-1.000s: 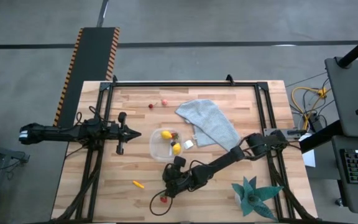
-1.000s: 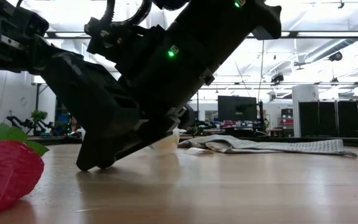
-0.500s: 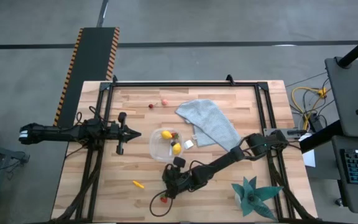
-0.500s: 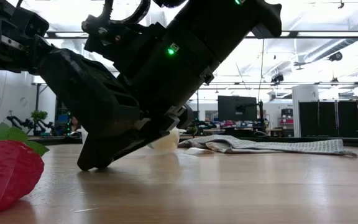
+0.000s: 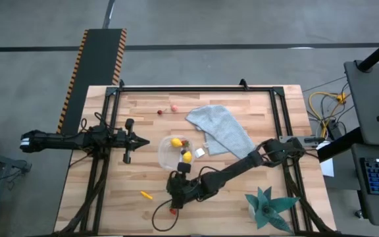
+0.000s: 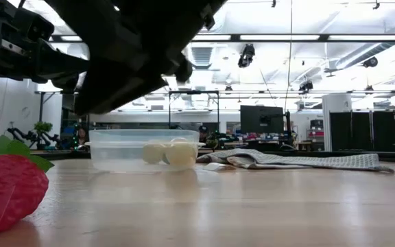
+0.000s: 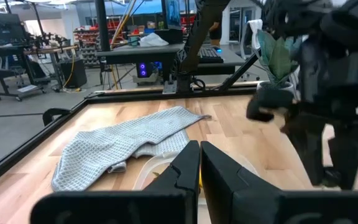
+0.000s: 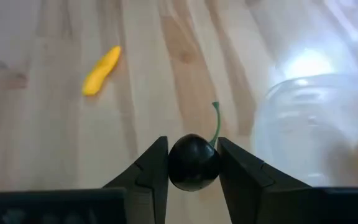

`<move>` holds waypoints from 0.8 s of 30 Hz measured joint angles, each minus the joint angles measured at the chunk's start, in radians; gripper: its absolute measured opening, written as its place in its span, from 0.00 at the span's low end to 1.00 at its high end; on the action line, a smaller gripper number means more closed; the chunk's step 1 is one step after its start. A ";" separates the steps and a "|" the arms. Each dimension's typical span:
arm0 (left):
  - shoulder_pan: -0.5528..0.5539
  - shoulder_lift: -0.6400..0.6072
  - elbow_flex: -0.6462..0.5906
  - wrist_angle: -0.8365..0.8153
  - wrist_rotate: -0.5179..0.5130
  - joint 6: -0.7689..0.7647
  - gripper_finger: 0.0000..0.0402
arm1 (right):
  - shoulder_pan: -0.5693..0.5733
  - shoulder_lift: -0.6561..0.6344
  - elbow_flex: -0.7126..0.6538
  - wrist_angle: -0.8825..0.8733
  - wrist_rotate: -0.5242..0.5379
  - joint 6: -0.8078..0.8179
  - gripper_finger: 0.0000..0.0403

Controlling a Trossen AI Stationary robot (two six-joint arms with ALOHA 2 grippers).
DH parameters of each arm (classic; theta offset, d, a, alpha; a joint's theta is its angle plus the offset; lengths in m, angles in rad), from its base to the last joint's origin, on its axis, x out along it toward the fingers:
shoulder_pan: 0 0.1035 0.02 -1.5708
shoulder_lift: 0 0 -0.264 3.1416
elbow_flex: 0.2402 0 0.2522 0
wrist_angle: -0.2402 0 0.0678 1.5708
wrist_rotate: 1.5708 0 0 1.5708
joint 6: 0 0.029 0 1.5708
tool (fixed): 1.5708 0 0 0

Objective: Pick and placing Produce into tupperware
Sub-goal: Put the black cherry into the transparent bin

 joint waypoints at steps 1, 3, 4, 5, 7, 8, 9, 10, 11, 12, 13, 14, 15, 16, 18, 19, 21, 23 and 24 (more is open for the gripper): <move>0.000 0.000 0.000 0.000 0.000 0.000 0.00 | -0.003 -0.001 0.013 -0.035 0.008 -0.011 0.26; 0.000 0.001 0.000 0.001 0.000 0.000 0.00 | -0.015 -0.006 0.051 -0.103 0.027 -0.034 0.26; 0.000 0.002 0.000 0.000 0.000 0.000 0.00 | -0.023 -0.010 0.069 -0.143 0.042 -0.038 0.26; 0.000 0.003 0.000 0.001 0.000 0.000 0.00 | -0.031 -0.014 0.088 -0.190 0.057 -0.041 0.26; 0.000 0.004 0.000 0.000 0.000 0.000 0.00 | -0.052 -0.018 0.121 -0.267 0.068 -0.051 0.26; 0.000 0.004 0.000 0.000 0.000 0.000 0.00 | -0.062 -0.018 0.134 -0.300 0.068 -0.054 0.26; 0.000 0.006 0.000 0.000 0.000 0.000 0.00 | -0.072 -0.017 0.143 -0.329 0.068 -0.058 0.26; 0.000 0.006 0.000 0.000 0.000 0.000 0.00 | -0.083 -0.017 0.149 -0.347 0.067 -0.068 0.26; 0.000 0.006 0.000 0.000 0.000 0.000 0.00 | -0.094 -0.017 0.154 -0.356 0.065 -0.081 0.26; 0.000 0.006 0.000 0.000 0.000 0.000 0.00 | -0.104 -0.017 0.156 -0.363 0.064 -0.094 0.26; 0.000 0.006 0.000 0.000 0.000 0.000 0.00 | -0.114 -0.018 0.156 -0.368 0.063 -0.101 0.26; 0.000 0.006 0.000 0.000 0.000 0.000 0.00 | -0.124 -0.018 0.156 -0.375 0.059 -0.106 0.26; 0.000 0.006 0.000 0.000 0.000 0.000 0.00 | -0.135 -0.018 0.156 -0.389 0.047 -0.109 0.26; 0.000 0.006 0.000 0.000 0.000 0.000 0.00 | -0.146 -0.018 0.154 -0.401 0.029 -0.108 0.26; 0.000 0.006 0.000 0.000 0.000 0.000 0.00 | -0.167 -0.018 0.144 -0.413 -0.011 -0.108 0.26; 0.000 0.006 0.000 0.000 0.000 0.000 0.00 | -0.176 -0.018 0.139 -0.416 -0.026 -0.108 0.26; 0.000 0.006 0.000 0.000 0.000 0.000 0.00 | -0.192 -0.018 0.130 -0.417 -0.047 -0.108 0.26; 0.000 0.006 0.000 0.000 0.000 0.000 0.00 | -0.204 -0.018 0.121 -0.418 -0.051 -0.108 0.26; 0.000 0.006 0.000 0.000 0.000 0.000 0.00 | -0.209 -0.018 0.116 -0.418 -0.055 -0.108 0.26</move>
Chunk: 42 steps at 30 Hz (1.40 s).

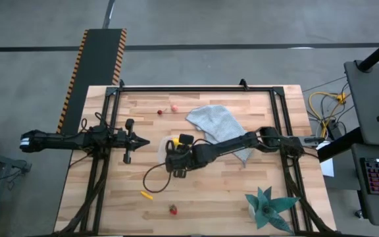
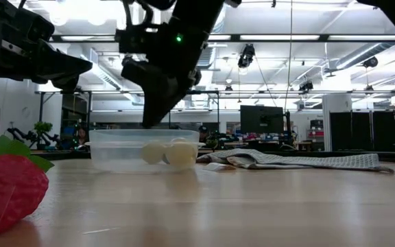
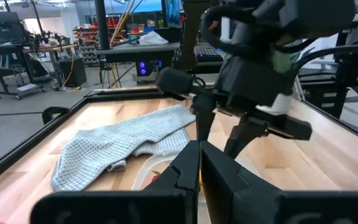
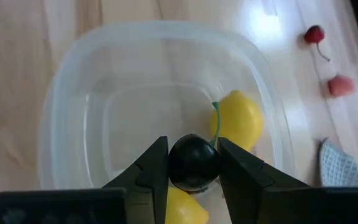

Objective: Pick and placing Produce into tupperware
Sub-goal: Put the black cherry into the transparent bin, then put the red strawberry into the transparent bin

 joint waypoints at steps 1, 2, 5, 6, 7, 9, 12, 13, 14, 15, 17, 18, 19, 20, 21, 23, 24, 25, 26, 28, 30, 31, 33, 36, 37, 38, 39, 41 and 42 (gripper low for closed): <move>0.000 0.000 0.000 0.000 0.000 0.000 0.00 | -0.007 0.000 -0.006 0.000 -0.014 0.000 0.26; 0.000 0.000 0.000 0.000 0.000 0.000 0.00 | -0.012 0.000 -0.013 0.000 -0.032 0.000 0.26; 0.000 0.000 0.000 0.000 0.000 0.000 0.00 | -0.032 0.000 -0.043 0.015 -0.096 0.002 0.26; 0.000 0.000 0.000 0.000 0.000 0.000 0.00 | -0.035 0.000 -0.052 0.016 -0.101 0.004 0.26; 0.000 0.000 0.000 0.000 0.000 0.000 0.00 | -0.038 0.000 -0.059 0.016 -0.099 0.005 0.26; 0.000 0.000 0.000 0.000 0.000 0.000 0.00 | -0.041 0.000 -0.066 0.017 -0.095 0.007 0.26; 0.000 0.000 0.000 0.000 0.000 0.000 0.00 | -0.043 0.000 -0.070 0.021 -0.093 0.011 0.26; 0.000 0.000 0.000 0.000 0.000 0.000 0.00 | -0.044 0.000 -0.070 0.022 -0.093 0.011 0.26; 0.000 0.000 0.000 0.000 0.000 0.000 0.00 | -0.044 0.000 -0.070 0.025 -0.093 0.011 0.26; 0.000 0.000 0.000 0.000 0.000 0.000 0.00 | -0.045 0.000 -0.070 0.028 -0.093 0.011 0.26; 0.000 0.000 0.000 0.000 0.000 0.000 0.00 | -0.045 0.000 -0.070 0.033 -0.092 0.011 0.28; 0.000 0.000 0.000 0.000 0.000 0.000 0.00 | -0.045 0.000 -0.070 0.036 -0.092 0.011 0.28; 0.000 0.000 0.000 0.000 0.000 0.000 0.00 | -0.045 0.000 -0.070 0.038 -0.092 0.011 0.28; 0.000 0.000 0.000 0.000 0.000 0.000 0.00 | -0.045 0.000 -0.070 0.040 -0.092 0.011 0.28; 0.000 0.000 0.000 0.000 0.000 0.000 0.00 | -0.045 0.000 -0.070 0.042 -0.092 0.011 0.28; 0.000 0.000 0.000 0.000 0.000 0.000 0.00 | -0.045 0.000 -0.070 0.043 -0.091 0.012 0.29; 0.000 0.000 0.000 0.000 0.000 0.000 0.00 | -0.045 0.000 -0.070 0.047 -0.081 0.014 0.29; 0.000 0.000 0.000 0.000 0.000 0.000 0.00 | -0.045 0.000 -0.070 0.051 -0.061 0.027 0.30; 0.000 0.000 0.000 0.000 0.000 0.000 0.00 | -0.044 0.000 -0.070 0.052 -0.040 0.036 0.31; 0.000 0.000 0.000 0.000 0.000 0.000 0.00 | -0.045 0.000 -0.070 0.061 -0.015 0.038 0.33; 0.000 0.000 0.000 0.000 0.000 0.000 0.00 | -0.045 0.000 -0.070 0.063 -0.013 0.038 0.36; 0.000 0.000 0.000 -0.001 0.000 0.000 0.00 | -0.045 0.000 -0.070 0.063 -0.013 0.038 0.37; 0.000 0.000 0.000 -0.001 0.000 0.000 0.00 | -0.045 0.000 -0.070 0.065 -0.013 0.038 0.40; 0.000 0.000 0.000 -0.001 0.000 0.000 0.00 | -0.044 0.000 -0.070 0.065 -0.013 0.038 0.44; 0.000 0.001 0.000 -0.001 0.000 0.000 0.00 | -0.044 0.000 -0.070 0.065 -0.013 0.038 0.45; 0.000 0.001 0.000 -0.001 0.000 0.000 0.00 | -0.044 0.000 -0.070 0.065 -0.013 0.038 0.46; 0.000 0.001 0.000 -0.001 0.000 0.000 0.00 | -0.044 0.000 -0.070 0.065 -0.013 0.038 0.47; 0.000 0.001 0.000 -0.001 0.000 0.000 0.00 | -0.043 -0.001 -0.070 0.065 -0.013 0.038 0.47; 0.000 0.001 0.000 -0.001 0.000 0.000 0.00 | -0.042 -0.001 -0.068 0.063 -0.013 0.038 0.47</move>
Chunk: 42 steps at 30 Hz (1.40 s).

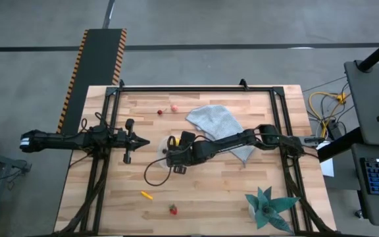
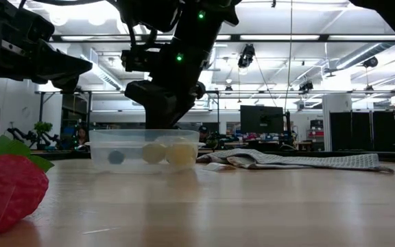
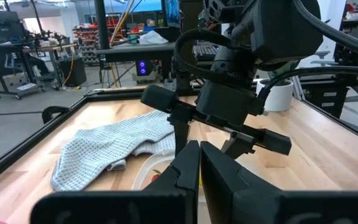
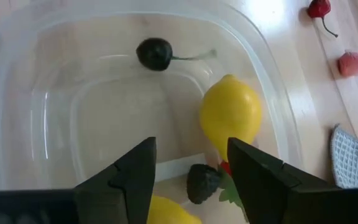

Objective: Pick and placing Produce into tupperware
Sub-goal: Put the red strawberry into the transparent bin

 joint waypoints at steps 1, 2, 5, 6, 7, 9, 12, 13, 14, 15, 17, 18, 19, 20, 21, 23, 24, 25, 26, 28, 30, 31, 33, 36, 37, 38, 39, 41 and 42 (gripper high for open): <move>0.000 -0.001 0.000 0.000 0.000 0.000 0.00 | 0.002 -0.002 0.003 0.001 0.000 0.000 0.47; 0.000 -0.001 0.000 0.000 0.000 0.000 0.00 | 0.004 -0.006 0.006 0.001 0.000 -0.001 0.47; 0.000 0.000 0.000 0.000 0.000 0.000 0.00 | 0.017 -0.037 0.009 0.003 0.000 -0.001 0.45; 0.000 0.000 0.000 0.000 0.000 0.000 0.00 | 0.023 -0.050 0.010 0.003 0.000 -0.001 0.44; 0.000 0.000 0.000 0.000 0.000 0.000 0.00 | 0.030 -0.064 0.010 0.003 0.000 -0.001 0.44; 0.000 -0.001 0.000 0.000 0.000 0.000 0.00 | 0.047 -0.091 0.010 0.006 0.001 0.003 0.42; 0.000 0.000 0.000 0.000 0.001 0.000 0.00 | 0.081 -0.131 0.010 0.020 0.003 0.028 0.41; 0.000 0.000 0.000 0.000 0.001 0.000 0.00 | 0.096 -0.141 0.010 0.027 0.008 0.034 0.41; 0.000 0.000 0.000 0.000 0.000 0.000 0.00 | 0.113 -0.151 0.010 0.039 0.025 0.040 0.40; 0.000 0.000 0.000 0.000 0.000 0.000 0.00 | 0.134 -0.158 0.011 0.047 0.058 0.042 0.40; 0.000 -0.001 0.000 0.000 0.001 0.000 0.00 | 0.178 -0.166 0.011 0.051 0.131 0.040 0.39; 0.000 -0.001 0.000 0.000 0.000 0.000 0.00 | 0.202 -0.166 0.011 0.051 0.159 0.037 0.39; 0.000 0.000 0.000 0.000 0.001 0.000 0.00 | 0.223 -0.169 0.011 0.053 0.183 0.037 0.39; 0.000 0.000 0.000 0.000 0.001 0.000 0.00 | 0.246 -0.170 0.011 0.052 0.202 0.040 0.39; 0.000 0.000 0.000 0.000 0.001 0.000 0.00 | 0.267 -0.174 0.011 0.055 0.217 0.047 0.38; 0.000 0.000 0.000 0.000 0.002 -0.001 0.00 | 0.309 -0.182 0.011 0.069 0.234 0.061 0.38; 0.000 0.001 0.000 0.000 0.009 -0.001 0.00 | 0.329 -0.185 0.011 0.082 0.235 0.063 0.38; 0.000 0.001 0.000 0.000 0.016 -0.001 0.00 | 0.350 -0.185 0.017 0.089 0.235 0.063 0.38; 0.000 0.001 0.000 0.000 0.025 -0.001 0.00 | 0.370 -0.185 0.023 0.098 0.229 0.062 0.38; 0.000 0.002 0.000 0.000 0.034 -0.001 0.00 | 0.404 -0.181 0.028 0.129 0.204 0.052 0.38; 0.000 0.002 0.000 0.000 0.035 -0.001 0.00 | 0.434 -0.180 0.030 0.147 0.202 0.045 0.38; 0.000 0.002 0.000 0.001 0.035 -0.001 0.00 | 0.444 -0.180 0.031 0.148 0.201 0.044 0.38; 0.000 0.000 0.000 0.000 0.035 -0.001 0.00 | 0.460 -0.179 0.031 0.149 0.201 0.044 0.38; 0.000 -0.001 0.000 0.000 0.035 -0.002 0.00 | 0.465 -0.179 0.031 0.159 0.174 0.048 0.39; 0.000 -0.001 0.000 0.001 0.035 -0.002 0.00 | 0.465 -0.179 0.031 0.168 0.138 0.049 0.40; 0.000 -0.001 0.000 0.001 0.034 -0.002 0.00 | 0.464 -0.179 0.031 0.183 0.098 0.052 0.41; 0.000 -0.001 0.000 0.000 0.035 -0.002 0.00 | 0.463 -0.177 0.031 0.203 0.063 0.052 0.42; 0.000 -0.001 0.000 0.001 0.034 -0.001 0.00 | 0.459 -0.170 0.031 0.248 0.001 0.050 0.47; 0.000 -0.001 0.000 0.001 0.034 -0.001 0.00 | 0.458 -0.166 0.031 0.254 -0.017 0.043 0.49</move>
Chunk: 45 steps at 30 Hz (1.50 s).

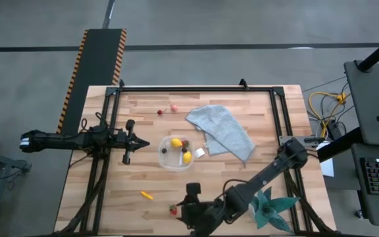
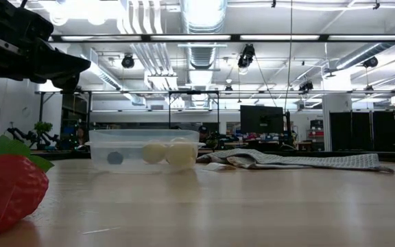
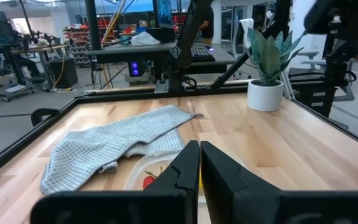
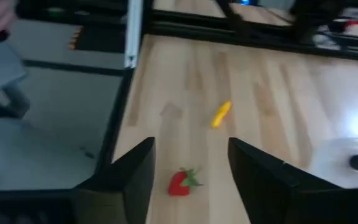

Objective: Pick and placing Produce into tupperware
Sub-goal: Put the red strawberry into the transparent bin

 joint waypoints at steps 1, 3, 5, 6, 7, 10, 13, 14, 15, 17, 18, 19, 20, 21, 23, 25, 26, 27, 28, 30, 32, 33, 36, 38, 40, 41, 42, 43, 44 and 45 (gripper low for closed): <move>0.000 0.001 0.000 0.000 0.000 0.000 0.00 | -0.003 0.008 0.000 0.003 -0.014 -0.004 0.52; 0.000 0.003 0.000 -0.001 0.000 0.000 0.00 | -0.008 0.025 -0.001 -0.001 -0.021 -0.005 0.57; 0.000 0.004 0.000 0.000 0.000 0.000 0.00 | -0.017 0.039 -0.006 -0.008 -0.038 0.014 0.63; 0.000 0.007 0.000 0.000 -0.001 0.000 0.00 | -0.021 0.050 -0.008 -0.009 -0.049 0.033 0.65; 0.000 0.007 0.000 -0.001 0.000 0.001 0.00 | -0.025 0.056 -0.008 -0.008 -0.055 0.049 0.67; 0.000 0.011 0.000 0.001 -0.001 0.001 0.00 | -0.037 0.088 -0.010 -0.014 -0.063 0.086 0.70; 0.000 0.014 0.000 0.000 -0.002 0.001 0.00 | -0.050 0.128 -0.010 -0.022 -0.078 0.119 0.71; 0.000 0.016 0.000 0.000 -0.002 0.001 0.00 | -0.054 0.142 -0.010 -0.022 -0.093 0.127 0.71; 0.000 0.016 0.000 0.000 -0.001 0.001 0.00 | -0.059 0.155 -0.010 -0.021 -0.103 0.133 0.71; 0.000 0.015 0.000 0.000 -0.002 0.001 0.00 | -0.068 0.180 -0.010 -0.019 -0.122 0.147 0.71; 0.000 0.015 0.000 0.000 -0.002 0.001 0.00 | -0.071 0.190 -0.010 -0.020 -0.126 0.159 0.71; 0.000 0.016 0.000 0.000 -0.002 0.001 0.00 | -0.076 0.202 -0.010 -0.018 -0.129 0.173 0.71; 0.000 0.016 0.000 0.000 -0.002 0.001 0.00 | -0.080 0.208 -0.010 -0.014 -0.132 0.189 0.71; 0.000 0.016 0.000 0.000 -0.002 0.001 0.00 | -0.083 0.215 -0.011 -0.014 -0.141 0.200 0.71; 0.000 0.017 0.000 0.000 -0.002 0.001 0.00 | -0.090 0.226 -0.011 -0.007 -0.168 0.222 0.71; 0.000 0.019 0.000 0.000 -0.002 0.001 0.00 | -0.093 0.241 -0.011 0.019 -0.181 0.230 0.71; 0.000 0.018 0.000 0.000 -0.002 0.001 0.00 | -0.093 0.251 -0.011 0.042 -0.191 0.230 0.71; 0.000 0.018 0.000 0.000 -0.002 0.001 0.00 | -0.093 0.258 -0.011 0.061 -0.205 0.230 0.71; 0.000 0.019 0.000 0.000 -0.001 0.002 0.00 | -0.093 0.262 -0.011 0.076 -0.223 0.230 0.71; 0.000 0.020 0.000 0.000 -0.002 0.002 0.00 | -0.093 0.270 -0.011 0.101 -0.227 0.234 0.71; 0.000 0.021 0.000 0.000 -0.002 0.002 0.00 | -0.092 0.270 -0.011 0.101 -0.224 0.238 0.71; 0.000 0.024 0.000 0.000 -0.002 0.002 0.00 | -0.093 0.273 -0.011 0.104 -0.223 0.239 0.71; 0.000 0.029 0.000 0.000 -0.002 0.001 0.00 | -0.097 0.280 -0.011 0.107 -0.221 0.246 0.71; 0.000 0.036 0.000 0.000 -0.001 0.001 0.00 | -0.100 0.287 -0.011 0.109 -0.218 0.246 0.71; 0.000 0.043 0.000 0.000 -0.001 0.000 0.00 | -0.104 0.294 -0.011 0.115 -0.218 0.246 0.71; 0.000 0.048 0.000 0.000 0.000 0.000 0.00 | -0.107 0.299 -0.011 0.120 -0.218 0.246 0.71; 0.000 0.052 0.000 0.000 -0.001 0.000 0.00 | -0.109 0.305 -0.010 0.125 -0.218 0.246 0.71; 0.000 0.056 0.000 0.000 0.000 0.000 0.00 | -0.110 0.309 -0.010 0.127 -0.219 0.246 0.71; 0.000 0.060 0.000 0.000 0.000 0.000 0.00 | -0.112 0.317 -0.010 0.134 -0.219 0.246 0.71; 0.000 0.065 0.000 0.000 0.000 0.000 0.00 | -0.112 0.319 -0.010 0.137 -0.219 0.246 0.71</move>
